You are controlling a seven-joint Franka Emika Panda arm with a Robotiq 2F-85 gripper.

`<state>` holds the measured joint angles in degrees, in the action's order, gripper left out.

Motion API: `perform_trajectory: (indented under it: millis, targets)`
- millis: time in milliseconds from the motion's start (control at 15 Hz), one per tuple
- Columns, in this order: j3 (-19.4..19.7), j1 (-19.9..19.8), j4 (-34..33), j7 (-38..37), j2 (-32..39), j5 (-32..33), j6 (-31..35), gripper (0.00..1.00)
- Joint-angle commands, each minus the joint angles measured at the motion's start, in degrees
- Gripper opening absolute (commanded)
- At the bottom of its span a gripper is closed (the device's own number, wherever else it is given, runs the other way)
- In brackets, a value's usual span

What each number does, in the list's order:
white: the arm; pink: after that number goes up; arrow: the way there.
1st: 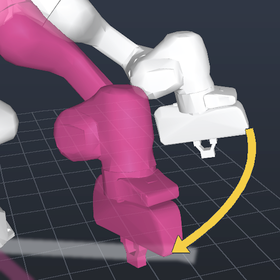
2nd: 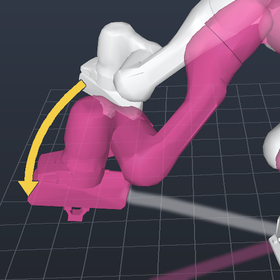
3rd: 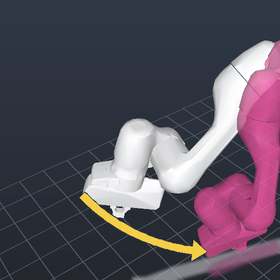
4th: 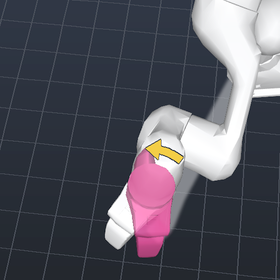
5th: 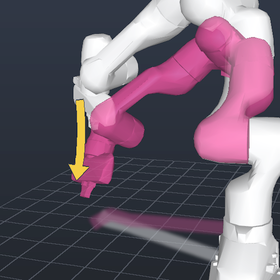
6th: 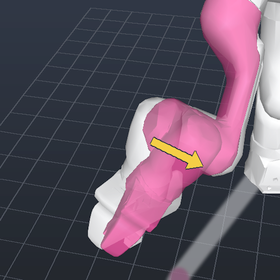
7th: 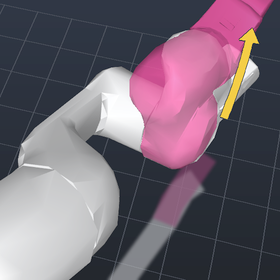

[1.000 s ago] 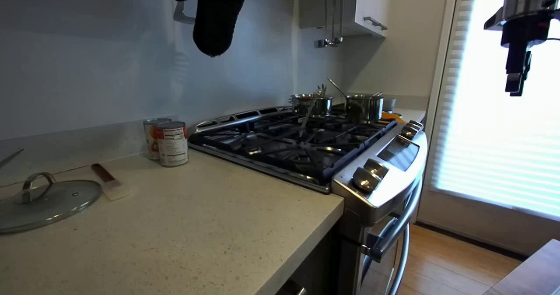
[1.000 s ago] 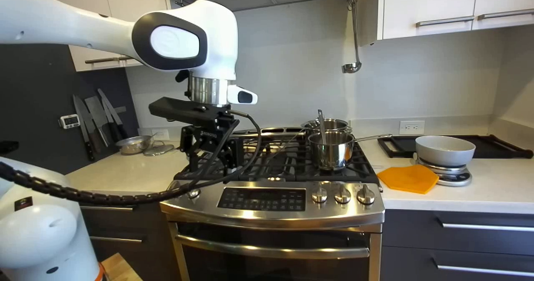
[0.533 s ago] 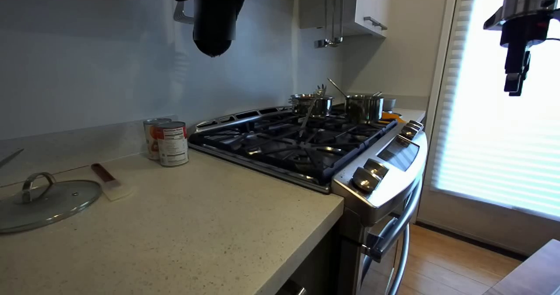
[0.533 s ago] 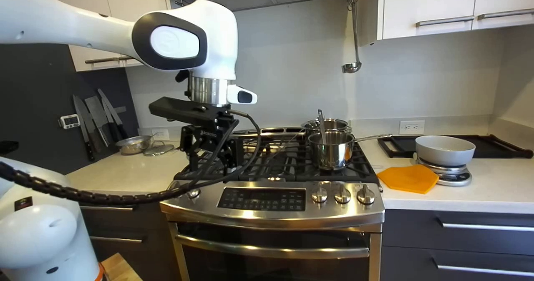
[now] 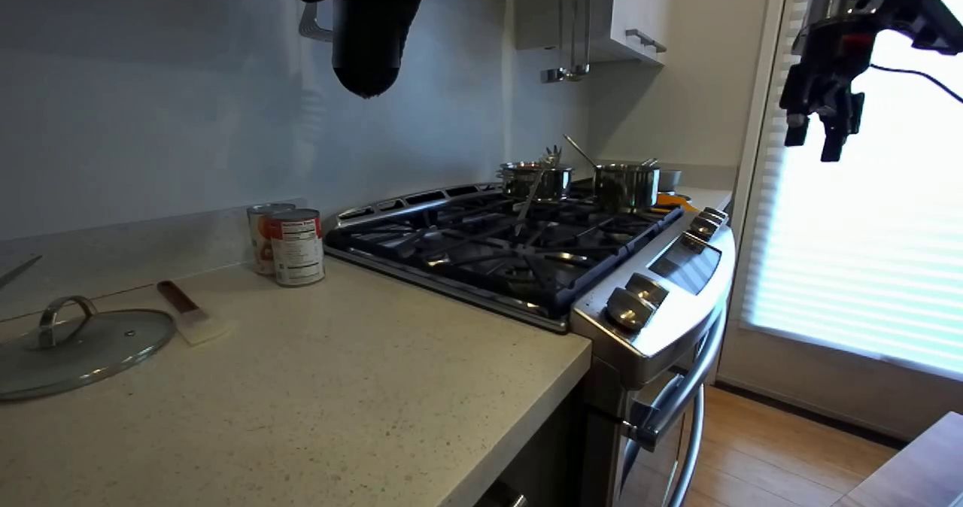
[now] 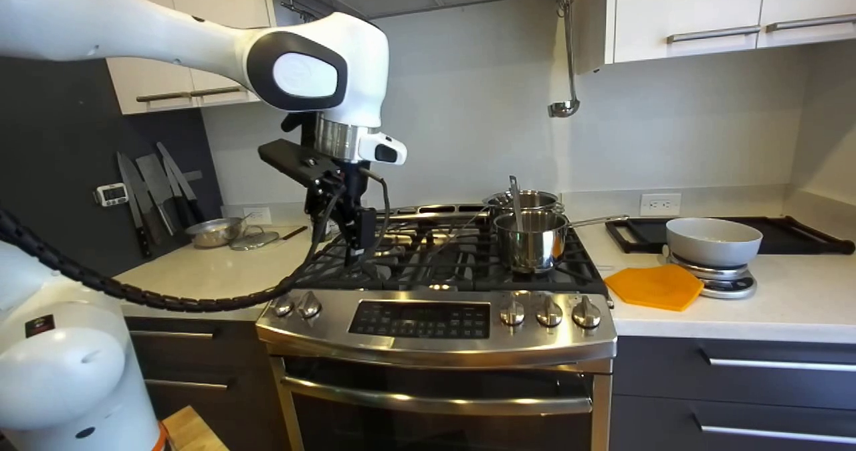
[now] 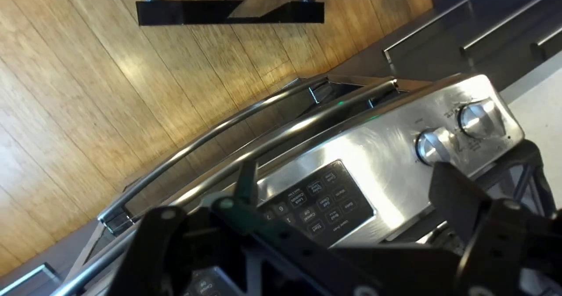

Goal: Push the third bottom button from left on the stoves button display

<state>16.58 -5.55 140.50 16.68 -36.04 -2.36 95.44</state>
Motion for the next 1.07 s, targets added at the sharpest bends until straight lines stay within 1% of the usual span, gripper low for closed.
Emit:
perform_trajectory:
  millis: [0,200,400,667,867,933,1000]
  targets:
    - [-4.5,-1.8,-0.4,-11.5,3.8,-3.3,1.5,1.00]
    - [-8.6,-2.4,1.1,-22.2,4.9,-5.3,5.3,1.00]
    - [-11.7,-3.4,3.8,-31.7,4.6,-6.5,10.0,1.00]
    - [-14.1,-5.7,11.0,-42.6,2.1,-6.2,15.8,1.00]
    - [-14.5,-8.3,16.2,-48.4,0.5,-5.8,21.7,1.00]
    - [-14.2,-6.7,11.9,-44.8,3.8,-5.5,18.4,1.00]
    - [-14.3,-7.5,13.1,-45.8,3.4,-5.5,19.8,1.00]
